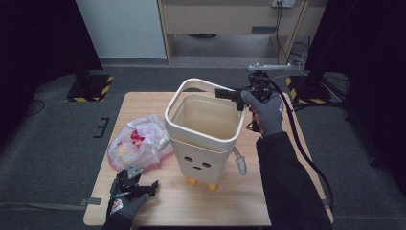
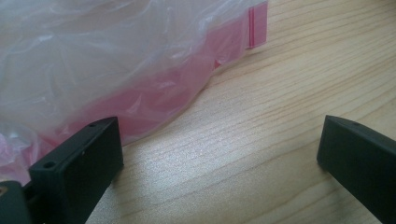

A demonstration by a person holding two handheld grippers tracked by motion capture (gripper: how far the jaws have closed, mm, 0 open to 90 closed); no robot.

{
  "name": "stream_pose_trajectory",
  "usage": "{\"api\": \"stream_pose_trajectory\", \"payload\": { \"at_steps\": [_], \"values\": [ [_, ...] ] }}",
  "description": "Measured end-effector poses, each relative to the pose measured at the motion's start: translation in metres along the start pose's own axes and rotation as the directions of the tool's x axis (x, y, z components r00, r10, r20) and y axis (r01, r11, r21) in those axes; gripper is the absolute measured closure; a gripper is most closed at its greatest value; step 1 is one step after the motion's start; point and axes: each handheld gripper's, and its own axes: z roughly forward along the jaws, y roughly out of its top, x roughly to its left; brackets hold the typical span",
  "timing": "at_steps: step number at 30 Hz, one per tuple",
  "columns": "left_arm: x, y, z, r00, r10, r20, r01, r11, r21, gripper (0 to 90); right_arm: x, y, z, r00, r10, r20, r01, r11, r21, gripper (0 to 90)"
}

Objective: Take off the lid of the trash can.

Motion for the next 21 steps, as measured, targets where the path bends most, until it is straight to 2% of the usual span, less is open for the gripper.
{"api": "stream_pose_trajectory", "payload": {
  "at_steps": [1, 3, 7, 9, 11, 12, 13, 14, 16, 17, 21],
  "values": [
    [0.000, 0.000, 0.000, 1.0000, -0.002, -0.001, 0.002, 1.0000, -0.002, 0.0, 0.002, 0.004, -0.008, 0.9999, -0.011, 0.008, 0.012, 1.000, -0.025, 69.7],
    [0.000, 0.000, 0.000, 1.0000, -0.002, -0.001, 0.002, 1.0000, -0.002, 0.0, 0.003, 0.006, -0.013, 0.9997, -0.020, 0.014, 0.021, 0.999, -0.035, 69.4],
    [0.000, 0.000, 0.000, 1.0000, -0.002, -0.001, 0.002, 1.0000, -0.001, 0.0, 0.006, 0.012, -0.043, 0.9951, -0.054, 0.083, 0.061, 0.994, -0.091, 69.0],
    [0.000, 0.000, 0.000, 1.0000, -0.002, -0.001, 0.002, 1.0000, -0.002, 0.0, 0.006, 0.012, -0.050, 0.9941, -0.054, 0.094, 0.064, 0.992, -0.104, 68.9],
    [0.000, 0.000, 0.000, 1.0000, -0.003, -0.001, 0.002, 1.0000, -0.002, 0.0, 0.006, 0.010, -0.064, 0.9899, -0.059, 0.128, 0.077, 0.988, -0.133, 68.7],
    [0.000, 0.000, 0.000, 1.0000, -0.005, 0.000, 0.005, 1.0000, -0.002, 0.0, 0.004, 0.007, -0.078, 0.9844, -0.058, 0.166, 0.084, 0.984, -0.156, 68.4],
    [0.000, 0.000, 0.000, 1.0000, -0.005, 0.000, 0.005, 1.0000, -0.002, 0.0, 0.003, 0.004, -0.085, 0.9805, -0.058, 0.187, 0.090, 0.983, -0.163, 68.4],
    [0.000, 0.000, 0.000, 1.0000, -0.005, 0.000, 0.005, 1.0000, -0.002, 0.0, 0.003, 0.004, -0.085, 0.9805, -0.058, 0.187, 0.090, 0.983, -0.163, 68.4],
    [0.000, 0.000, 0.000, 1.0000, -0.001, 0.000, 0.001, 1.0000, 0.001, 0.0, -0.001, -0.003, -0.099, 0.9752, -0.049, 0.216, 0.090, 0.979, -0.183, 68.2],
    [0.000, 0.000, 0.000, 1.0000, 0.000, 0.000, 0.000, 1.0000, 0.002, 0.0, -0.006, -0.011, -0.112, 0.9705, -0.038, 0.238, 0.088, 0.975, -0.206, 68.2],
    [0.000, 0.000, 0.000, 1.0000, 0.000, 0.000, 0.000, 1.0000, 0.001, 0.0, -0.013, -0.022, -0.131, 0.9620, -0.020, 0.272, 0.086, 0.968, -0.234, 68.4]
  ]
}}
